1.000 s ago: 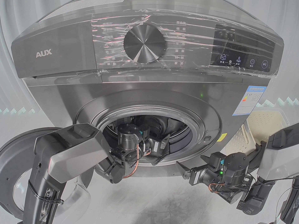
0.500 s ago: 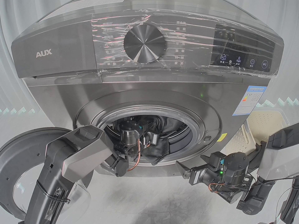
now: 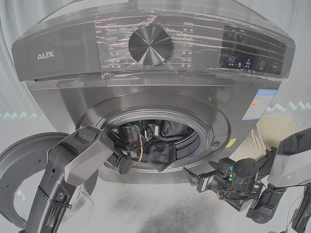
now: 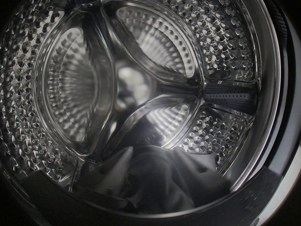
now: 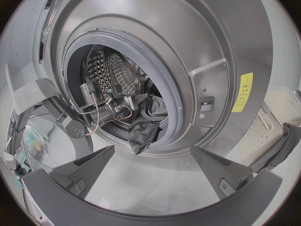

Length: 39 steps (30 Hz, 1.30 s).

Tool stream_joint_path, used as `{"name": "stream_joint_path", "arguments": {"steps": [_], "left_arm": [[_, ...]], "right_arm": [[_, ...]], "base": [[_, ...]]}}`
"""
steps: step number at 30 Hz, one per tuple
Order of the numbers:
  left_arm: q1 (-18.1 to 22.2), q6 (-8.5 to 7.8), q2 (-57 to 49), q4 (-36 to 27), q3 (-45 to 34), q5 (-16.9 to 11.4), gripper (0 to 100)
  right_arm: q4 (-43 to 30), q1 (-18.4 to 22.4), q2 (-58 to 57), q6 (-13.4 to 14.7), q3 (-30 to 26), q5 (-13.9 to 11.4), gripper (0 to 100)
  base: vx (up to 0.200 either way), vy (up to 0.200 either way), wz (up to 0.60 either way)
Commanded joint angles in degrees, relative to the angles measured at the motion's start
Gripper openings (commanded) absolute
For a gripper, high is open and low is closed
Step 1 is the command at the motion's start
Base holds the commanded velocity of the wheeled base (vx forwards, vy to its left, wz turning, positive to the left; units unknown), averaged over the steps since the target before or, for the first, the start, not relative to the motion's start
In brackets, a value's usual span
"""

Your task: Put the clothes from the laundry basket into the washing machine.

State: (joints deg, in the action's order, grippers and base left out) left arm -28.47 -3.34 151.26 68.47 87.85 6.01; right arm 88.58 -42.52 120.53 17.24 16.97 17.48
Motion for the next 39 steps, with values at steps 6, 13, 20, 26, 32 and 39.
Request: {"name": "stream_joint_path", "arguments": {"steps": [6,13,20,26,32,39], "left_arm": [[-5.02,-0.09,-7.38,-0.1,-15.51,-3.46,100],[-7.57,-0.53,-9.41,-0.27,-23.77,-4.96,100],[-7.83,-0.88,-8.88,-0.27,-25.36,-4.96,100],[-7.75,-0.97,-7.12,-0.1,-25.44,-5.04,100],[-7.13,-0.97,-4.31,0.26,-23.6,-5.04,100],[-6.69,-0.97,-3.08,0.52,-21.75,-4.96,0]], "right_arm": [[0.02,-0.02,0.06,-0.01,-0.09,0.01,100],[0.02,-0.02,0.06,0.08,-0.09,0.01,100],[0.02,-0.02,0.06,0.08,-0.09,0.01,100],[0.02,-0.02,0.06,-0.01,-0.01,0.01,100],[0.02,-0.02,-0.03,-0.01,-0.01,0.01,100],[0.02,-0.02,-0.12,0.08,0.08,0.01,100]], "base": [[0.0,0.0,0.0],[0.0,0.0,0.0],[0.0,0.0,0.0],[0.0,0.0,0.0],[0.0,0.0,0.0],[0.0,0.0,0.0]]}}
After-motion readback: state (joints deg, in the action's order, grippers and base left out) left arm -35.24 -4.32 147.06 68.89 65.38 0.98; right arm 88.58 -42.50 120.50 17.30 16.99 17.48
